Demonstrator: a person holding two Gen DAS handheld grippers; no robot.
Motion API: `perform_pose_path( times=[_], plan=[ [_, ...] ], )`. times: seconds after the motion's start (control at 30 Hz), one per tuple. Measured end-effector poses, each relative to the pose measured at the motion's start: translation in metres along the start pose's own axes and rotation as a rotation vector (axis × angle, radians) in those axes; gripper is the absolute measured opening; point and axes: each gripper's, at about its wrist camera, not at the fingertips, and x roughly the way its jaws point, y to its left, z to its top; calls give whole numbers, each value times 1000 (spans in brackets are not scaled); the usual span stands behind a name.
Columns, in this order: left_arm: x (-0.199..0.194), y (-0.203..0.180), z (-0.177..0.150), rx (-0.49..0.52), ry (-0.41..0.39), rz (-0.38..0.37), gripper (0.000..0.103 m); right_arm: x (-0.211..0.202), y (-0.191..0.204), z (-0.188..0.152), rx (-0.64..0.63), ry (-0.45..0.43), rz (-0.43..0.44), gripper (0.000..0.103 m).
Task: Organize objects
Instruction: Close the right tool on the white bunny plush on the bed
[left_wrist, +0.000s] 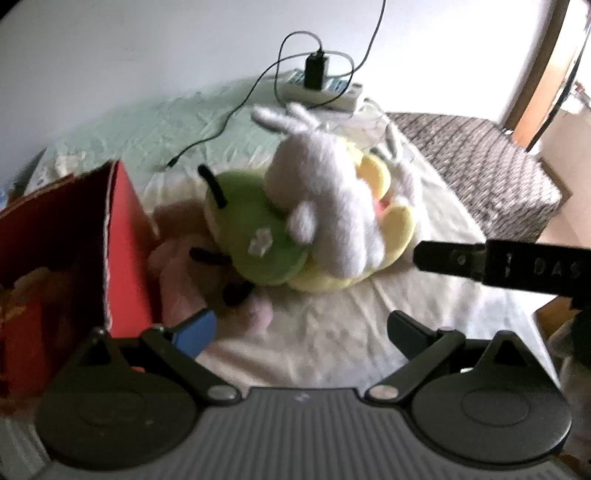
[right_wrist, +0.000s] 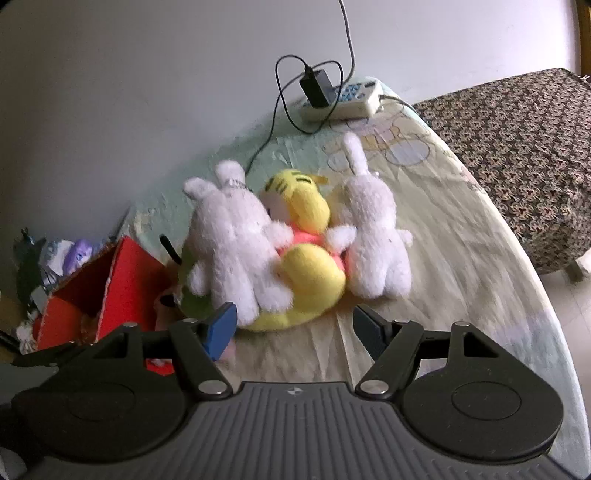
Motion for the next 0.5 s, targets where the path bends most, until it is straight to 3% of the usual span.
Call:
perform_pose_path(
  times=[0.17,0.33,0.5],
  plan=[
    [6,1,17,20,4,-22,102,1,1,11,5,-28,47,70],
    [5,-1,32,5,-24,-92,102,5,5,27,16,-67,134,67],
    [16,-1,41,-8,-67,-81,102,18,9,38,14,-69,198,63]
  ],
)
